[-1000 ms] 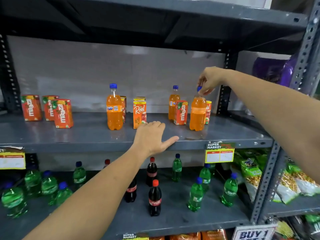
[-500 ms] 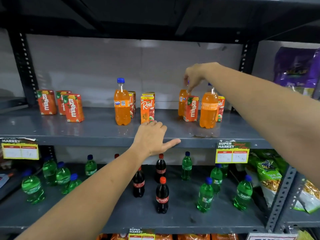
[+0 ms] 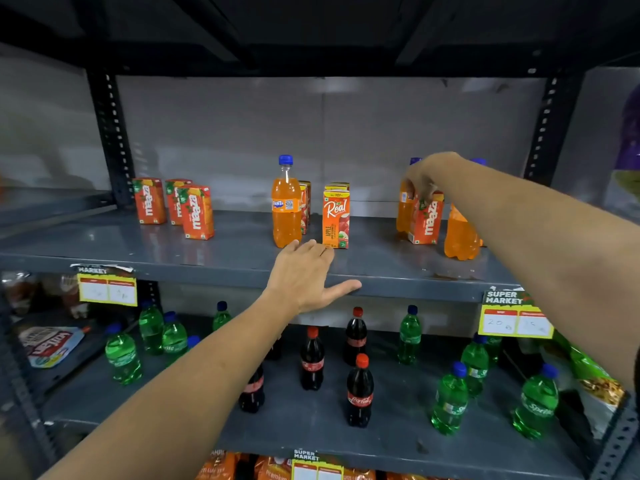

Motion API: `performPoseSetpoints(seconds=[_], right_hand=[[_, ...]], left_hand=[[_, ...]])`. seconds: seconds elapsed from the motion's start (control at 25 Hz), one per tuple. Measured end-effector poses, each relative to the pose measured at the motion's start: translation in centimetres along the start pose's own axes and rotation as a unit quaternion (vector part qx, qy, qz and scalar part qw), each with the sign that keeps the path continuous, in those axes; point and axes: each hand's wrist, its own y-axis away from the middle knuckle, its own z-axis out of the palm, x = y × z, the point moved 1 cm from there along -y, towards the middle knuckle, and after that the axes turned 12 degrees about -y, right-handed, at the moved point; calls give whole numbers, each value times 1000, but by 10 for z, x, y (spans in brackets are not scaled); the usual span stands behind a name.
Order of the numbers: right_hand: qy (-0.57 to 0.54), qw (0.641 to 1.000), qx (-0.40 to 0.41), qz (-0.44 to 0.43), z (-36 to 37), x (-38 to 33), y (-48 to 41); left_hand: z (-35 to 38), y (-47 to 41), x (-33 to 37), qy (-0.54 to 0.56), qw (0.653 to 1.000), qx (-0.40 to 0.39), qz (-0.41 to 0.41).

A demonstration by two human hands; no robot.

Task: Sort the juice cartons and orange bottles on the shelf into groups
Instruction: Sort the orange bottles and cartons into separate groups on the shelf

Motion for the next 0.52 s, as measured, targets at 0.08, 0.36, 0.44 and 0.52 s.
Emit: performPoseSetpoints(seconds=[0.08, 0.36, 0.44, 0.52], right_hand=[[28, 1000, -2, 0, -6, -2, 9], [-66, 996, -58, -2, -18, -21, 56], [-73, 996, -55, -24, -18, -41, 66], [-82, 994, -51, -42, -15, -68, 75]], left_hand=[[3, 6, -14, -9, 1000, -5, 1], [16, 47, -95, -22, 997, -40, -62], [21, 66, -123, -23, 996, -47, -75], [27, 85, -149, -29, 996, -43, -77]])
